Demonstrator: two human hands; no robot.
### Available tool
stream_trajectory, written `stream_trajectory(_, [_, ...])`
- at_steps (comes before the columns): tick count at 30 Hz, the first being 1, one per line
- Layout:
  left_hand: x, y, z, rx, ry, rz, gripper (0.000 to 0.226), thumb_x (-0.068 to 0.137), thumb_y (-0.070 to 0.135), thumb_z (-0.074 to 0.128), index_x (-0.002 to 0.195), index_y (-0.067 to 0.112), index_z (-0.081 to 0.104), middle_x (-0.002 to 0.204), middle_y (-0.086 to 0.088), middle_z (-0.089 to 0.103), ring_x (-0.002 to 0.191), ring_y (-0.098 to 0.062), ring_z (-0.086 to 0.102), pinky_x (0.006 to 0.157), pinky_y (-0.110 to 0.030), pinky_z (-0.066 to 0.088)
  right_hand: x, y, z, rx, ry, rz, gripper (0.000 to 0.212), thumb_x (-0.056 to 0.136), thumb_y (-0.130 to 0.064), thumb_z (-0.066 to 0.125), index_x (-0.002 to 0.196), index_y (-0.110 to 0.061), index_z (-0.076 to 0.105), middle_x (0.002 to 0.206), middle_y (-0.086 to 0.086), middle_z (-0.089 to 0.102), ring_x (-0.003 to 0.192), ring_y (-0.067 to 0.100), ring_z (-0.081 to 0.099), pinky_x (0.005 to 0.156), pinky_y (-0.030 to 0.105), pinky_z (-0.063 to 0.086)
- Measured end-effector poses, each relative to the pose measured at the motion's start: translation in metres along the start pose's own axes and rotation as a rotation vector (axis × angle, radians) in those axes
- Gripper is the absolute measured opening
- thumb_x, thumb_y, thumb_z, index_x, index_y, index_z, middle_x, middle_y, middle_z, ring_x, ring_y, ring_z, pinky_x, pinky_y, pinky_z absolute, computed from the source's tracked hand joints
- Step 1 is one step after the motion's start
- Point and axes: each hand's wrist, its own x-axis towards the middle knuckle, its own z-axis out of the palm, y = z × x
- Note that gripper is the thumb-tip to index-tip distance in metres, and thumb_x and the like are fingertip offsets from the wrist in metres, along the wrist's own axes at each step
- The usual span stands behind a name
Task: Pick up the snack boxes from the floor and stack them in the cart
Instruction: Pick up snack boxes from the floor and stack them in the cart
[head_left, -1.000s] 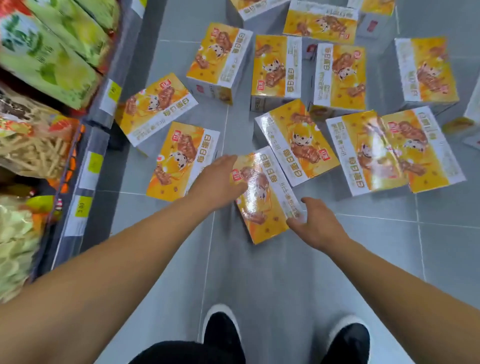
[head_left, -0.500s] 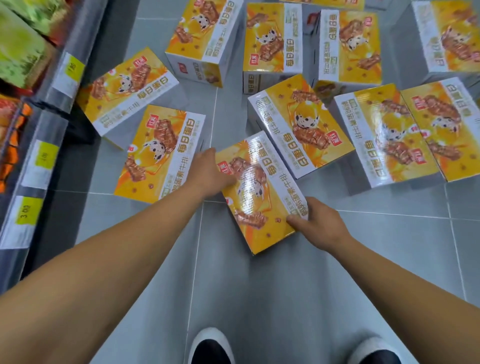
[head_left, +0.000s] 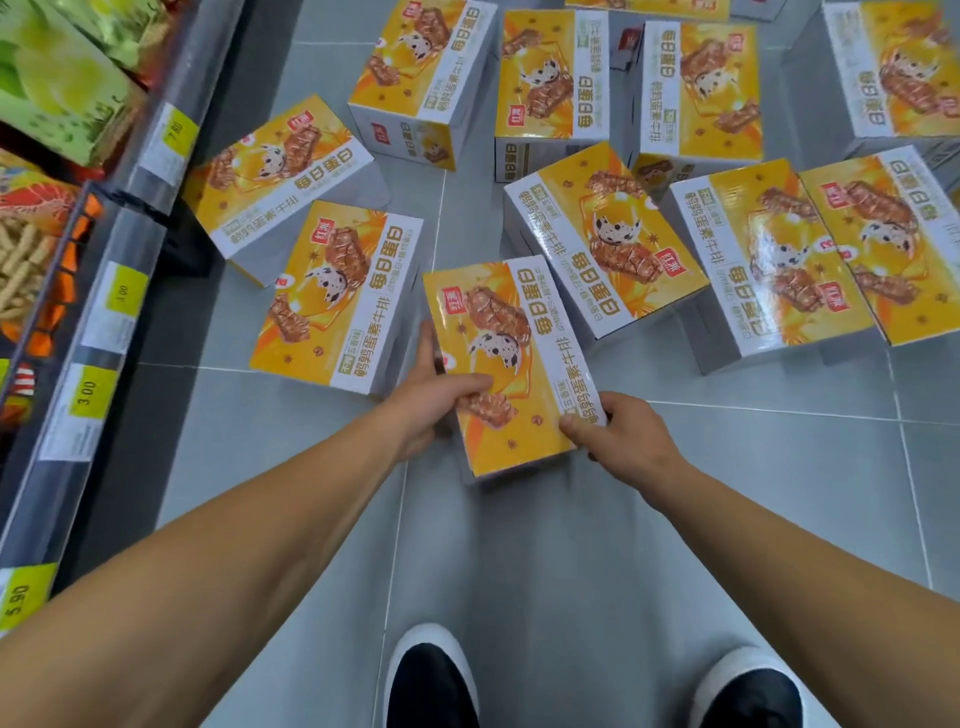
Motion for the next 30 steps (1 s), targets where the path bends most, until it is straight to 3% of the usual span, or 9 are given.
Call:
stream_trajectory(2, [-0.015,0.002,-0.005,0.025,0.054,0.06,0.098,0.078,0.01,0.079,0.149,0.044,0.02,0.127,0.001,0.064,0.104,-0.02,0.069,0.085,-0.046,0.058,-0.01,-0.008,-0.003,0.086,-0.073,0.022,0.029,0.088,-0.04,0.068,0.109,-0.02,0.068,0.106,0.0,0.071,0.094,0.022,0.068,0.085,0.046,0.058])
stream_trajectory(6, [-0.079,0.028,-0.006,0.045,0.177,0.051,0.09,0.078,0.014,0.08,0.147,0.04,0.028,0.127,0.006,0.061,0.103,-0.018,0.069,0.073,-0.034,0.061,-0.06,-0.038,-0.025,0.103,-0.248,0.092,0.035,0.092,-0.042,0.063,0.115,-0.017,0.063,0.115,0.002,0.067,0.101,0.023,0.065,0.088,0.044,0.057])
stream_trajectory(10, [-0.161,0.078,0.0,0.467,0.226,0.144,0.122,0.05,0.041,0.087,0.152,0.036,0.02,0.139,0.01,0.05,0.122,-0.013,0.055,0.102,-0.044,0.048,-0.125,-0.079,-0.072,-0.173,-0.207,0.025,0.068,0.089,-0.051,0.063,0.143,-0.015,0.044,0.14,0.003,0.055,0.123,0.024,0.055,0.101,0.04,0.045])
stream_trajectory(13, [-0.234,0.131,0.014,0.85,0.161,0.201,0.122,0.049,0.044,0.086,0.152,0.032,0.022,0.146,0.0,0.037,0.133,-0.018,0.039,0.112,-0.035,0.034,-0.187,-0.125,-0.131,-0.217,-0.143,-0.074,0.077,0.086,-0.05,0.068,0.148,-0.016,0.037,0.147,0.003,0.048,0.13,0.024,0.05,0.103,0.039,0.042])
stream_trajectory(16, [-0.314,0.193,0.037,1.119,0.081,0.233,0.12,0.05,0.048,0.08,0.153,0.029,0.022,0.153,-0.007,0.028,0.14,-0.025,0.029,0.115,-0.038,0.03,-0.247,-0.175,-0.199,-0.285,-0.068,-0.206,0.079,0.082,-0.044,0.073,0.147,-0.018,0.037,0.148,0.004,0.045,0.132,0.023,0.046,0.104,0.037,0.039])
stream_trajectory(20, [-0.407,0.264,0.074,1.392,-0.025,0.304,0.11,0.062,0.041,0.08,0.151,0.013,0.022,0.156,-0.007,0.025,0.138,-0.03,0.032,0.113,-0.036,0.029,-0.317,-0.228,-0.276,-0.367,-0.022,-0.376,0.085,0.075,-0.043,0.077,0.146,-0.019,0.036,0.147,0.004,0.041,0.133,0.025,0.041,0.103,0.039,0.041])
stream_trajectory(25, [-0.502,0.331,0.114,1.525,-0.124,0.499,0.104,0.059,0.057,0.063,0.147,0.012,0.029,0.15,-0.007,0.033,0.125,-0.035,0.045,0.105,-0.044,0.038,-0.386,-0.27,-0.346,-0.599,-0.079,-0.555,0.119,0.063,-0.062,0.077,0.155,-0.014,0.02,0.159,0.009,0.023,0.145,0.031,0.023,0.118,0.044,0.024])
stream_trajectory(27, [-0.532,0.351,0.127,1.562,-0.147,0.617,0.105,0.063,0.06,0.065,0.148,0.014,0.026,0.15,-0.005,0.032,0.126,-0.031,0.044,0.106,-0.042,0.038,-0.41,-0.281,-0.364,-0.741,-0.086,-0.602,0.128,0.059,-0.075,0.07,0.157,-0.016,0.012,0.162,0.007,0.015,0.147,0.032,0.016,0.12,0.048,0.017])
stream_trajectory(30, [-0.574,0.376,0.146,1.611,-0.169,0.696,0.114,0.064,0.05,0.077,0.153,0.02,0.011,0.153,0.001,0.027,0.126,-0.026,0.043,0.105,-0.039,0.041,-0.448,-0.292,-0.387,-0.782,-0.075,-0.541,0.127,0.058,-0.068,0.078,0.155,-0.02,0.011,0.159,0.003,0.02,0.146,0.032,0.015,0.12,0.048,0.018])
